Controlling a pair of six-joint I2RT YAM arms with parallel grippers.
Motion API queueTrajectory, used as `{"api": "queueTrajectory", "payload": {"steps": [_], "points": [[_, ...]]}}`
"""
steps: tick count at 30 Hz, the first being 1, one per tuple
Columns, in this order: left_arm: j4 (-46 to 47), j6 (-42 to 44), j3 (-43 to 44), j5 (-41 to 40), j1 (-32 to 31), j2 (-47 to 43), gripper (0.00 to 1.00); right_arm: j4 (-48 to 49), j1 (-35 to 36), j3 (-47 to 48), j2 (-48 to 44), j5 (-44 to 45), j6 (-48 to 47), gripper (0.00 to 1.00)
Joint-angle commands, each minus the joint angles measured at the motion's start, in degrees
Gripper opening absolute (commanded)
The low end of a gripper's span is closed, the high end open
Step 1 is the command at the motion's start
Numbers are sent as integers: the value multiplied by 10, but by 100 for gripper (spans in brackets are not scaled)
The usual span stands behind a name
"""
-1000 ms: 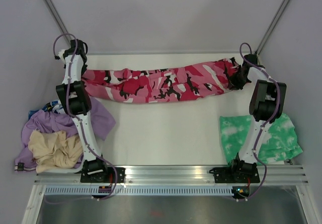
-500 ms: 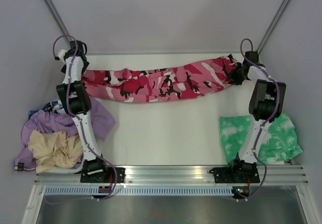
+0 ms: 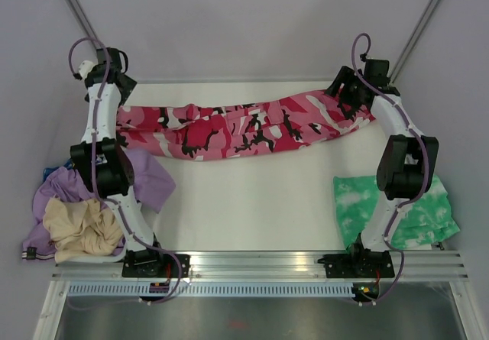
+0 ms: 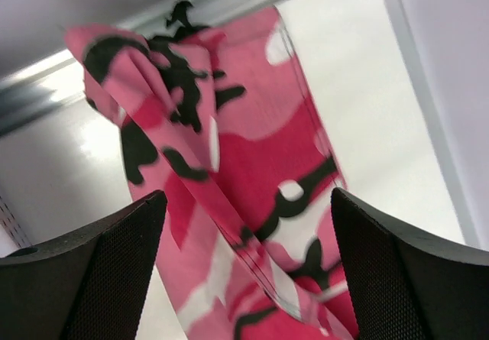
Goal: Fold and stack the trousers
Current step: Fold the trousers
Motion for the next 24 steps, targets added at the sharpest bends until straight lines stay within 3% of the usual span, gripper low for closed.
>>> {"api": "queueTrajectory", "payload": {"steps": [1,6,11,15,24], "points": [[-72,-59,5,8,-62,-20,93,20,23,11,-34,-14,-44,77],[-113,-217,-33,58,-144,-9,92,26,43,26,-25,-21,-40,78],[-50,-332,-157,127,-161,-9,88,19,44,6,-35,-16,-57,78],[-17,-353,-175,122,-160,17,85,5,44,-1,-45,-9,-75,78],[17,-335,-97,85,-144,86,80,10,44,-9,-49,-1,-63,78]]}}
